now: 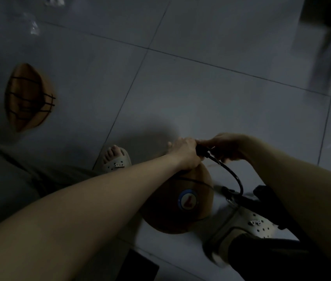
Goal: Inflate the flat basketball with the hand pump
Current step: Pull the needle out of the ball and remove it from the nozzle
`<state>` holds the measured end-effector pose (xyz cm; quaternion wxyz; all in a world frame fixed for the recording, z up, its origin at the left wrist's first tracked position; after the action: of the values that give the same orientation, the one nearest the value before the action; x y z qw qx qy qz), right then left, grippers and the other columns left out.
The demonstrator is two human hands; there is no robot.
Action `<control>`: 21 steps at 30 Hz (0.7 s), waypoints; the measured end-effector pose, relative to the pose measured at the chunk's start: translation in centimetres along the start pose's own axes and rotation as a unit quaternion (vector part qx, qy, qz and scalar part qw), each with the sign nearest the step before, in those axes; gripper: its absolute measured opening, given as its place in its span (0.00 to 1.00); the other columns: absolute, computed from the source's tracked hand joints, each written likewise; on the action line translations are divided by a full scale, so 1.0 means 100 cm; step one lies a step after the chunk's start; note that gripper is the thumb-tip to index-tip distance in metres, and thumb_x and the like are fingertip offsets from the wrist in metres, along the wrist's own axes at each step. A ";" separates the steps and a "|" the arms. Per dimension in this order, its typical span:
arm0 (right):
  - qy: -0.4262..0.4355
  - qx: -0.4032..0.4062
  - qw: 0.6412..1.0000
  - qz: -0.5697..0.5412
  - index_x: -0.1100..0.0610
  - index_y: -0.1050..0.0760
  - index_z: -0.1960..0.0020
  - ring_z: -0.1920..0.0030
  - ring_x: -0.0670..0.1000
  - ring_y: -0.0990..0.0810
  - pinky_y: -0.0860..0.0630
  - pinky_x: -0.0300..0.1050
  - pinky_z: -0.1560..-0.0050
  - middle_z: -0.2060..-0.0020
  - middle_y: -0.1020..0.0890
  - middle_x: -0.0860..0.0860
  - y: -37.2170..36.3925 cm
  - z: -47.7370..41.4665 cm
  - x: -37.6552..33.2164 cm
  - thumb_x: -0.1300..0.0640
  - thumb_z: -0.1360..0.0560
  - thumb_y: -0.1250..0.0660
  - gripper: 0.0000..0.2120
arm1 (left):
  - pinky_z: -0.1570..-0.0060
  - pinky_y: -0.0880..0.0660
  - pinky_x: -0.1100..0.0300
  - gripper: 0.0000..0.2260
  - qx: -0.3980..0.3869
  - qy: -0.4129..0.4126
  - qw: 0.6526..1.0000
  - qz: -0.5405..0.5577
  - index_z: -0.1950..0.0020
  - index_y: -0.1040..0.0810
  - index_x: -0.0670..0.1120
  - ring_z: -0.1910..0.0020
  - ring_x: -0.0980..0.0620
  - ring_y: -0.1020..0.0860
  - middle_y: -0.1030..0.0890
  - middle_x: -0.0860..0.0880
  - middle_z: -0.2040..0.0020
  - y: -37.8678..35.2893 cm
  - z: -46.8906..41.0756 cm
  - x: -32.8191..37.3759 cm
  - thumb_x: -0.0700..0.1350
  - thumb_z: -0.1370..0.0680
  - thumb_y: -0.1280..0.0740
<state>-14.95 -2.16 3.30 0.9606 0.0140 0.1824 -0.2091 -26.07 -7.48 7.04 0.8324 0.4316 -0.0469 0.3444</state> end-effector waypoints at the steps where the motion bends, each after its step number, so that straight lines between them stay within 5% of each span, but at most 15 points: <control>1: 0.005 0.008 1.000 0.006 0.63 0.21 0.46 0.71 0.46 0.37 0.39 0.41 0.70 0.69 0.32 0.50 0.003 0.000 -0.003 0.42 0.28 0.29 0.24 | 0.35 0.36 0.44 0.21 -0.007 0.000 1.000 -0.004 0.35 0.26 0.49 0.37 0.42 0.28 0.24 0.44 0.39 -0.003 0.000 0.001 0.55 0.24 0.31; 5: 0.019 0.061 0.997 0.052 0.65 0.20 0.46 0.72 0.47 0.35 0.36 0.42 0.72 0.70 0.32 0.51 0.020 -0.001 -0.017 0.49 0.27 0.26 0.20 | 0.39 0.34 0.42 0.17 -0.014 -0.017 0.999 -0.041 0.39 0.24 0.50 0.40 0.44 0.26 0.22 0.47 0.44 -0.014 0.000 0.010 0.56 0.25 0.32; 11: 0.037 -0.019 0.996 0.074 0.63 0.20 0.44 0.71 0.46 0.37 0.41 0.41 0.69 0.68 0.31 0.50 -0.007 0.003 -0.019 0.46 0.27 0.27 0.22 | 0.43 0.31 0.50 0.14 -0.024 -0.007 0.999 0.023 0.42 0.21 0.53 0.42 0.45 0.24 0.19 0.48 0.44 0.010 -0.001 -0.015 0.57 0.24 0.30; 16: 0.142 0.071 0.975 0.154 0.59 0.19 0.48 0.67 0.48 0.32 0.35 0.41 0.69 0.63 0.26 0.52 -0.014 0.007 -0.052 0.49 0.23 0.31 0.13 | 0.49 0.24 0.56 0.22 -0.057 0.014 0.993 0.105 0.38 0.23 0.48 0.47 0.49 0.23 0.21 0.48 0.43 0.013 0.010 -0.039 0.54 0.28 0.24; 21: 0.160 0.207 0.925 0.277 0.61 0.22 0.56 0.68 0.49 0.27 0.33 0.41 0.70 0.67 0.24 0.53 0.024 0.017 -0.058 0.49 0.24 0.29 0.14 | 0.49 0.25 0.54 0.20 0.062 0.017 0.997 0.050 0.51 0.19 0.48 0.50 0.50 0.26 0.23 0.49 0.50 0.026 0.016 -0.066 0.62 0.32 0.24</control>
<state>-18.33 2.16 6.84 0.9140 0.2957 0.2753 0.0374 -32.29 -11.18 7.37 0.7865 0.4738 -0.0330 0.3948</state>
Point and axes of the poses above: each hand's wrist, its own z-axis away from the middle knuckle, its own y-axis out of the back of the hand, x = y × z, the point moved 9 cm from there along -z, towards the middle knuckle
